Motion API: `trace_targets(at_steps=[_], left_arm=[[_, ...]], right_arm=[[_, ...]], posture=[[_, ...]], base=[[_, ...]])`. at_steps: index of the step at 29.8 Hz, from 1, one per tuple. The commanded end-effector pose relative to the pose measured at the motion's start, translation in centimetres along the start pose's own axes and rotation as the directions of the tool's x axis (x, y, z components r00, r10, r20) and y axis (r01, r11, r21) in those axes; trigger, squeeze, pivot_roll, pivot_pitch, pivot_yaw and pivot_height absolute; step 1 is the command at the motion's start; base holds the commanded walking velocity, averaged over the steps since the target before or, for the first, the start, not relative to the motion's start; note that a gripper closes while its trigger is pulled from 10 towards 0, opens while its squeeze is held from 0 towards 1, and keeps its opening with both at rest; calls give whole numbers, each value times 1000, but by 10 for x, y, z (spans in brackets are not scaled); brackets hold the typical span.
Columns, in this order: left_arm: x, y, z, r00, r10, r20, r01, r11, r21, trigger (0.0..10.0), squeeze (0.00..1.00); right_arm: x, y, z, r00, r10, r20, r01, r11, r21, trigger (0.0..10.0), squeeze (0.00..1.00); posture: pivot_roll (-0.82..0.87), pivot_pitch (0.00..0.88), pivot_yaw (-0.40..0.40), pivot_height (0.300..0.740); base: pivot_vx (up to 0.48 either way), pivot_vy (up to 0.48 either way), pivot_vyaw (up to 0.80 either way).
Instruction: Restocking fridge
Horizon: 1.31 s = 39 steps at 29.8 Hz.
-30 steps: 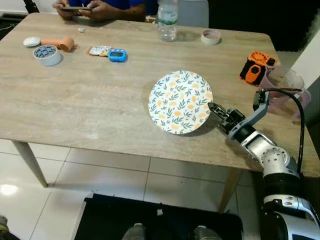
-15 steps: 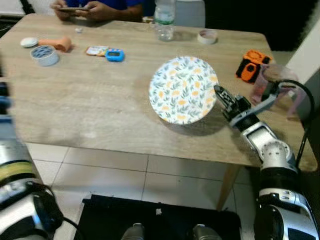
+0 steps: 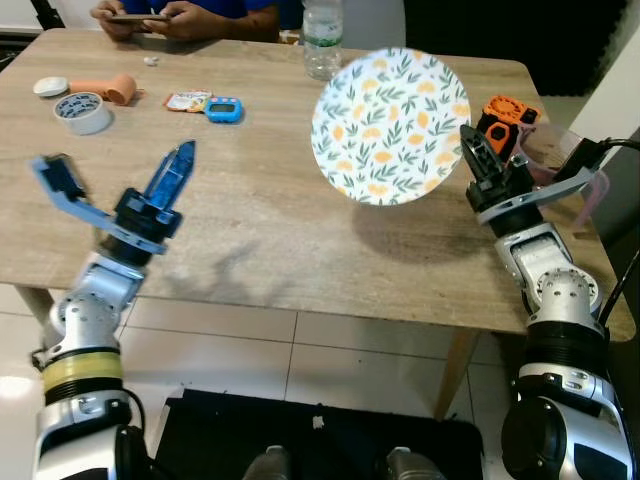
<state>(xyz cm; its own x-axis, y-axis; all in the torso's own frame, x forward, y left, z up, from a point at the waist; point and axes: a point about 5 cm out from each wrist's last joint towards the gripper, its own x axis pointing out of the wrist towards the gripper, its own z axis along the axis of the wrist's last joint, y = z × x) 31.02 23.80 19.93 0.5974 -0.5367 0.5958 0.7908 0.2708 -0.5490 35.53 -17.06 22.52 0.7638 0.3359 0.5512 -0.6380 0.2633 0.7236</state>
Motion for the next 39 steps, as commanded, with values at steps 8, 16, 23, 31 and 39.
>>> trace_targets(at_steps=[8, 16, 23, 31, 39], left_arm=[[11, -14, -45, 988, -138, -64, 121, 968, -219, 10000, 0], [13, -13, -59, 986, -124, -112, 93, 965, -246, 10000, 0], [16, -17, -77, 975, -142, -169, 91, 956, -279, 10000, 0], [19, -20, -85, 967, -168, -189, 106, 948, -300, 10000, 0], [19, -24, -86, 962, -195, -192, 134, 948, -289, 0, 0]], right_arm=[[2, 19, 2, 990, 140, -14, -140, 990, 10, 0, 0], [-1, 27, -8, 978, 193, -80, -193, 981, 8, 0, 0], [-4, 33, -20, 959, 233, -159, -236, 972, 1, 0, 0], [-8, 39, -30, 937, 270, -223, -276, 961, 5, 0, 0], [-10, 40, -33, 930, 275, -244, -282, 959, 4, 0, 0]], posture=[[-12, 123, -16, 740], [-12, 126, -15, 740], [-13, 120, -14, 740], [-13, 113, -13, 740], [-12, 115, -13, 740]], base=[[0, 0, 0], [0, 0, 0], [0, 0, 0], [0, 0, 0], [0, 0, 0]])
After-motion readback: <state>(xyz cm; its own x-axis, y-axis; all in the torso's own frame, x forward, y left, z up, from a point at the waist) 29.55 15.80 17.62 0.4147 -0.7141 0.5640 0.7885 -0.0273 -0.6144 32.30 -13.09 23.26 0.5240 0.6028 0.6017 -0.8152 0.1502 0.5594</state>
